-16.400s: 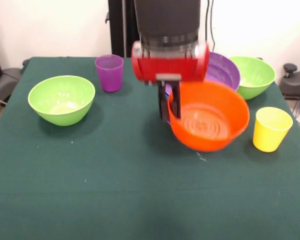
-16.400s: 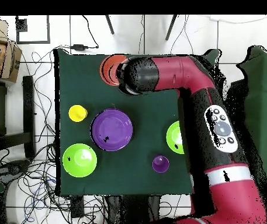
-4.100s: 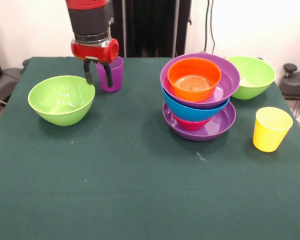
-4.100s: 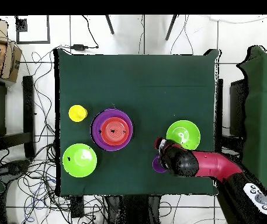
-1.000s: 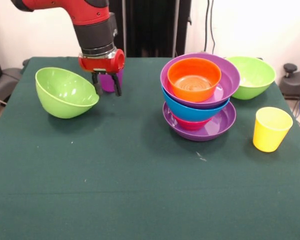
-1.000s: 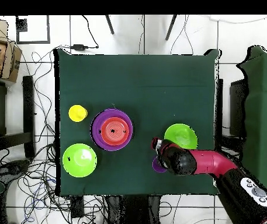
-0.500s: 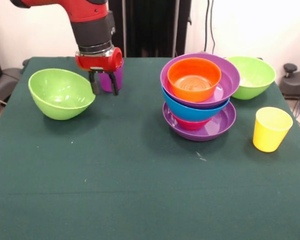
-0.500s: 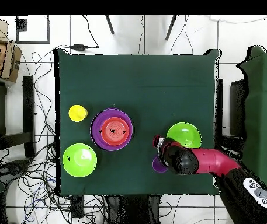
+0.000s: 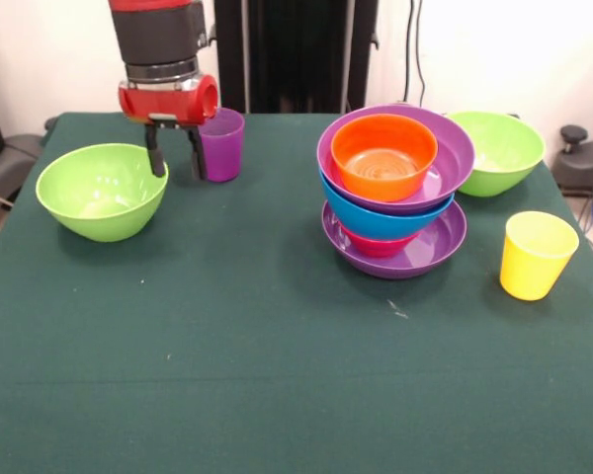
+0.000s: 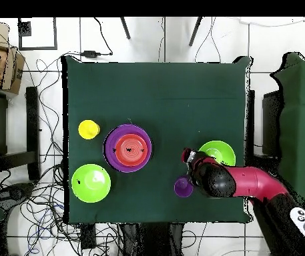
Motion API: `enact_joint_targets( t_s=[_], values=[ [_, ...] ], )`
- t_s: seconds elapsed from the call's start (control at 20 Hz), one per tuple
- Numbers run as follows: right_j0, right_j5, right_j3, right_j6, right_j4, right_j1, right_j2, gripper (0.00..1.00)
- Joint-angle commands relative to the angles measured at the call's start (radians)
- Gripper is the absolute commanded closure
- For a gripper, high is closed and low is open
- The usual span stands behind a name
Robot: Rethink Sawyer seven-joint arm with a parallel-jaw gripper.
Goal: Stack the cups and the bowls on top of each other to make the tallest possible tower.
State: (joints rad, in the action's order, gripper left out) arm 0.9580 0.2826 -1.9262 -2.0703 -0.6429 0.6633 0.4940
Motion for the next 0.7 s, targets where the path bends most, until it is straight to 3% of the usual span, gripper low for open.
enact_joint_targets(
  t_s=[0.05, 0.7],
  values=[
    [0.008, 0.131, -0.003, 0.134, -0.002, 0.021, 0.078, 0.00],
    [0.034, 0.072, 0.063, 0.143, -0.094, -0.103, 0.053, 0.00]
  ],
)
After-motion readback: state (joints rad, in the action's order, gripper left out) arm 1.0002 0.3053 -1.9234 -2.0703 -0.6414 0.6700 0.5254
